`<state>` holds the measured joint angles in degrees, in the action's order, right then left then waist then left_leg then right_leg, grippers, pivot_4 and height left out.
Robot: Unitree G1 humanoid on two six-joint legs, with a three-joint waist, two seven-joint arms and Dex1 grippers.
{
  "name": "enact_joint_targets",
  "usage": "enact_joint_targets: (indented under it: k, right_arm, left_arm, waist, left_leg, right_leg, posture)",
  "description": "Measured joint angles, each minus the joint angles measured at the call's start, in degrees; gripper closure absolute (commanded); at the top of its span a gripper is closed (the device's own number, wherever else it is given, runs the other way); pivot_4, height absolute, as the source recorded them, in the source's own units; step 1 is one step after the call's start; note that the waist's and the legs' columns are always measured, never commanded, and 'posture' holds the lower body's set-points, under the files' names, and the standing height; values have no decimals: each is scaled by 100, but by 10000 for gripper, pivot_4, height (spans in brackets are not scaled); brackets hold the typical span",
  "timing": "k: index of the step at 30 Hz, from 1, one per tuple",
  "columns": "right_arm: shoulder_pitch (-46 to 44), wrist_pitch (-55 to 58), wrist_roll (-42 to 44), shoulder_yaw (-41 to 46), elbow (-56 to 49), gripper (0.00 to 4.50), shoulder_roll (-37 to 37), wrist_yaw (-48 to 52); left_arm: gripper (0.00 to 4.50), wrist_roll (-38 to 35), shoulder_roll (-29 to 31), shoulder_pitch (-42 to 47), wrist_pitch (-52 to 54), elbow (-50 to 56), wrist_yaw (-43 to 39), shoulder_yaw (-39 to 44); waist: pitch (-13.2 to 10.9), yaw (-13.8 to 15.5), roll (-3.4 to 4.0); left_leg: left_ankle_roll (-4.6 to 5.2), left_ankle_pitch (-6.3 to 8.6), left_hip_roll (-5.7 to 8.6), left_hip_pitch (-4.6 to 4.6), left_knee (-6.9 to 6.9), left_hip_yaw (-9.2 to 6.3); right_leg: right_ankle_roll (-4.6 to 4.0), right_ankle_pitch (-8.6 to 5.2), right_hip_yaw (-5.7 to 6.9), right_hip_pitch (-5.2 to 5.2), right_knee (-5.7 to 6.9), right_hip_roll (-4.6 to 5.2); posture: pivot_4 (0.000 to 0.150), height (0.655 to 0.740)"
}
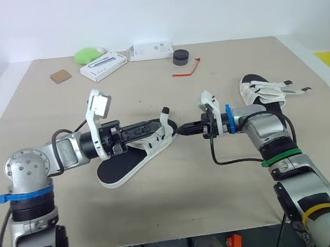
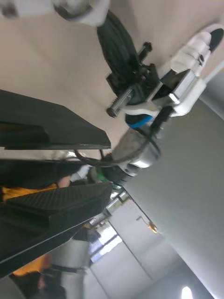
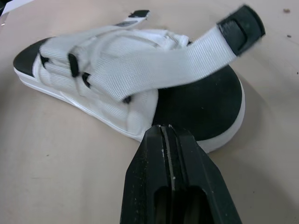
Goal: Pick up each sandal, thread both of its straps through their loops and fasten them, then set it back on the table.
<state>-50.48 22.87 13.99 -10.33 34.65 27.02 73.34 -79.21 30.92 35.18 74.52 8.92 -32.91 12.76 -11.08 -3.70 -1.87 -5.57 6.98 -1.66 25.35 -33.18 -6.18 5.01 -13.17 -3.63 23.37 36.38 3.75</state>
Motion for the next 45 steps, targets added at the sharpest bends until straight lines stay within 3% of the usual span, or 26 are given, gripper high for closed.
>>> enact_joint_targets:
  k: [2,3,6,9,10,13,20,30,45]
  right_arm:
    - [-7,-51,-39,-31,51,45000,-4,36]
    - [-125,-173,-153,-47,338,38191,-81,-11]
    - [-219,-183,-178,-46,443,29225,-132,39]
    - [-223,-182,-184,-25,444,13941,37,167]
    - [-223,-182,-184,-23,444,11833,52,167]
    - [-191,-181,-184,-20,302,11833,176,312]
    - [-161,-240,-262,-183,267,11833,-198,408]
    - [-490,-541,-539,-336,746,11833,-656,574]
    - [-912,-723,-572,-102,1307,11833,-721,779]
  left_arm:
    - [33617,217,194,-85,-135,123,-305,-118]
    - [32751,996,713,-322,-638,344,-1089,-464]
    - [32751,1520,986,-441,-1033,344,-1533,-680]
    - [32751,2041,1345,-743,-1586,357,-2084,-698]
    - [32751,2055,1348,-752,-1595,357,-2101,-696]
    - [32751,2712,1842,-1302,-2234,583,-2574,-733]
    - [32751,3330,2063,-1683,-3068,630,-2974,-574]
    - [32751,3347,1900,-1899,-3151,818,-2771,-364]
    - [32751,3128,1740,-2129,-3066,999,-2416,-254]
  waist:
    - [0,0,0]
    - [-9,-11,14]
    - [-11,-13,18]
    - [-14,-18,23]
    - [-15,-19,24]
    - [-20,-43,30]
    - [-21,-58,31]
    - [-21,-67,32]
    - [-21,-71,32]
  left_leg:
    - [-1,1,-1,0,5,0]
    - [-1,1,-4,-2,17,0]
    - [-1,1,-6,-2,18,0]
    - [-1,1,-7,-2,23,0]
    - [-1,1,-7,-2,23,0]
    - [-1,1,-9,-6,33,1]
    - [0,0,-21,-15,38,1]
    - [-1,0,-24,-21,37,0]
    - [0,-2,-33,-34,24,0]
  right_leg:
    - [-1,-4,0,2,0,-1]
    - [-6,-7,1,6,0,-3]
    - [-6,-8,1,7,0,-5]
    - [-7,-12,1,7,0,-5]
    - [-7,-12,1,7,0,-5]
    - [-11,-14,0,10,0,-5]
    - [-20,-16,1,11,9,-16]
    - [-24,-22,1,12,30,-21]
    - [-34,-27,0,12,67,-31]
  posture:
    - [1500,7400]
    - [1500,7400]
    - [1500,7400]
    - [1500,7400]
    - [1500,7400]
    - [1500,7400]
    - [1500,7400]
    - [1500,7400]
    - [1500,7400]
